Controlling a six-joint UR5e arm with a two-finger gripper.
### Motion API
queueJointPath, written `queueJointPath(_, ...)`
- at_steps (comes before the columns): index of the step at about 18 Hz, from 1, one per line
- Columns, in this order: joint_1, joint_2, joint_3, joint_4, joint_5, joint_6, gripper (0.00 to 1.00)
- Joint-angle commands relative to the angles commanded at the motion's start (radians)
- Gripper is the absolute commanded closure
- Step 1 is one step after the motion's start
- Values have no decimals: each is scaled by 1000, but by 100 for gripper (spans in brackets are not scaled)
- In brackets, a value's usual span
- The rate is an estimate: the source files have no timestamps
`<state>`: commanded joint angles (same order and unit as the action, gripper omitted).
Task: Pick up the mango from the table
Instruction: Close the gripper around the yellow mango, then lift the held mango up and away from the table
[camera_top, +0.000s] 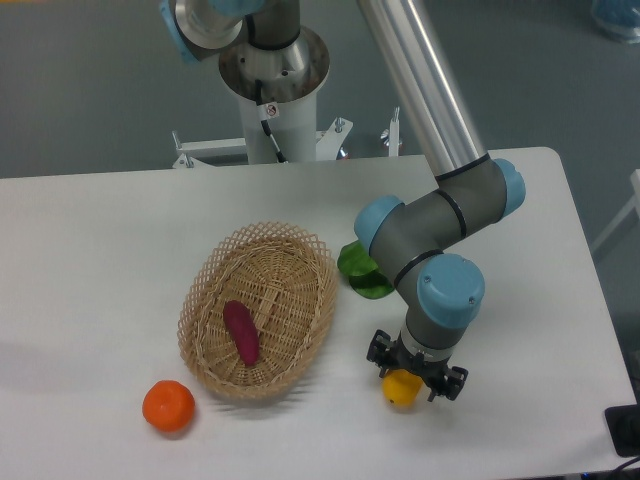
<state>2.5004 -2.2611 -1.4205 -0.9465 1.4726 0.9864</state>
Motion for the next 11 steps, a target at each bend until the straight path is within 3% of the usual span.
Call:
queueJointPath(3, 0, 3, -2, 0, 2, -12, 64)
queueJointPath(11, 8, 40, 0, 0, 0, -3, 63)
